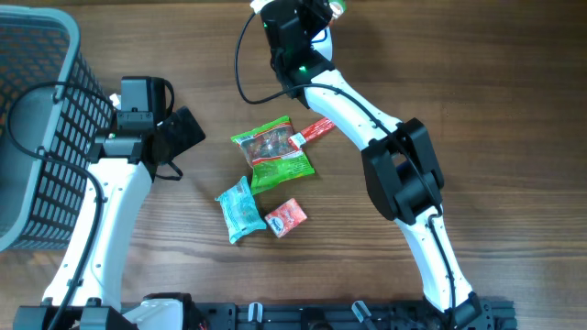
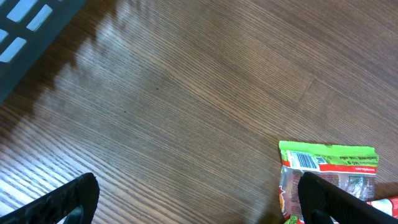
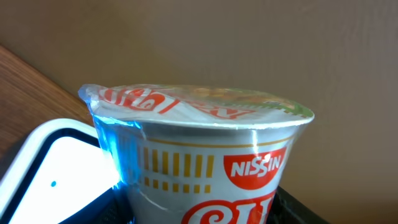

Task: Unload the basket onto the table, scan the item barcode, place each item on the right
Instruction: 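Hold the noodle cup up in front of the scanner window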

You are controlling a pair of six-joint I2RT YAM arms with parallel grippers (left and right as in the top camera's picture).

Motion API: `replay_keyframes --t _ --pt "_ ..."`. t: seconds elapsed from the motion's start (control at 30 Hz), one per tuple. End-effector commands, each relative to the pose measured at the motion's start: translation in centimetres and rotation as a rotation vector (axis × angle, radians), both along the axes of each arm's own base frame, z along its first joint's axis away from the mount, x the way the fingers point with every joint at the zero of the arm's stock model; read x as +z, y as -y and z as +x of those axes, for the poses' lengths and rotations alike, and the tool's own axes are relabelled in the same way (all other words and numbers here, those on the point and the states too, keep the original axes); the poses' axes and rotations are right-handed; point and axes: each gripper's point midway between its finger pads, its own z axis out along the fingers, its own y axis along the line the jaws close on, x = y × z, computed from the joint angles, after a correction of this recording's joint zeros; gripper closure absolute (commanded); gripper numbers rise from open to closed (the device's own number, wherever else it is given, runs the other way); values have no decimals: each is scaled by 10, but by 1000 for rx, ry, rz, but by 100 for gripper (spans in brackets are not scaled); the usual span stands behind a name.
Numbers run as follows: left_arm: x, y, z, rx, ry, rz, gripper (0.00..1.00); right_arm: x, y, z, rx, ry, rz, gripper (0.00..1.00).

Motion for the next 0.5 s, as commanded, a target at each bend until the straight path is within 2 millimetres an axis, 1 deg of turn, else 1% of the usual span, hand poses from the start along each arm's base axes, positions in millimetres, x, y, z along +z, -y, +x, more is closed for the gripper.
replay_keyframes --t 0.0,0.03,0.07,0.13,0.2,0.23,0.27,0.33,0.37,0.4,0.43,0.47 --pt "5 -3 0 13 17 6 0 19 17 -3 -107 54 9 50" --pt "5 -3 0 13 17 6 0 33 21 -8 -113 49 9 57" --pt "5 -3 0 13 17 6 0 43 23 -11 -112 44 16 57" --pt "5 -3 0 13 17 6 0 67 26 -25 -78 3 53 57" --pt "5 -3 0 13 17 6 0 95 29 -53 -15 -79 162 56" --pt "5 -3 0 13 17 6 0 104 31 -66 6 -121 222 56" --pt "5 -3 0 13 17 6 0 108 37 -83 22 -188 280 58" --pt "5 -3 0 13 17 6 0 106 48 -116 45 -333 398 59" --pt "5 -3 0 13 17 6 0 101 55 -132 51 -422 462 59" --pt "5 -3 0 13 17 6 0 87 67 -154 53 -572 553 57" --pt "5 -3 0 13 17 6 0 65 82 -178 45 -751 616 57" --pt "5 -3 0 13 17 6 0 46 100 -194 -1 -875 654 58"
